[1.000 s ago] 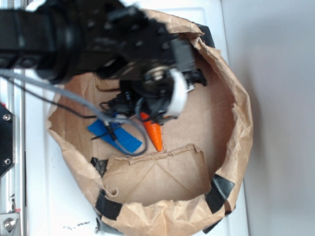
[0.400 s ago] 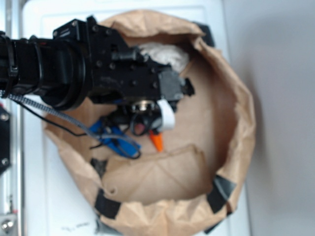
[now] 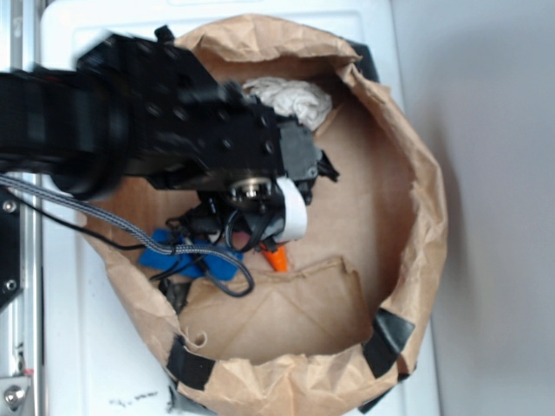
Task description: Grab the carrot.
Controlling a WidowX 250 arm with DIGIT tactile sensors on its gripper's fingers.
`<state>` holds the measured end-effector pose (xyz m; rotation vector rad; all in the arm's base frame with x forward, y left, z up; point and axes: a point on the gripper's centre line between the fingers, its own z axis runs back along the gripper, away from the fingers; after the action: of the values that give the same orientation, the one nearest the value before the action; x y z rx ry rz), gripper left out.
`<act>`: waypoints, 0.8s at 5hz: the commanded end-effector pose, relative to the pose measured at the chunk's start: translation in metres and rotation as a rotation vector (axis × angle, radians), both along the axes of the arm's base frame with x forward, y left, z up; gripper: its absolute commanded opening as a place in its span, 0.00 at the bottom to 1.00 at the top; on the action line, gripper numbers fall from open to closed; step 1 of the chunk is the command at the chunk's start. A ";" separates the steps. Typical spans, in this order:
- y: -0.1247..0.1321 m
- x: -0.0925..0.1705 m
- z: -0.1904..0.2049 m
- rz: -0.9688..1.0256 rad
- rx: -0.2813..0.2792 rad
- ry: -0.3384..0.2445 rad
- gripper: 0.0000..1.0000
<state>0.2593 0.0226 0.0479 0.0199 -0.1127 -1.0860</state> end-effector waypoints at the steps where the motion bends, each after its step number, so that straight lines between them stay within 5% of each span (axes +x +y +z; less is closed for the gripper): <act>1: -0.015 -0.003 0.094 -0.058 -0.152 -0.054 0.00; 4: -0.020 0.006 0.115 -0.036 -0.229 -0.055 0.00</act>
<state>0.2639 -0.0040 0.1435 -0.1968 -0.2405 -1.1053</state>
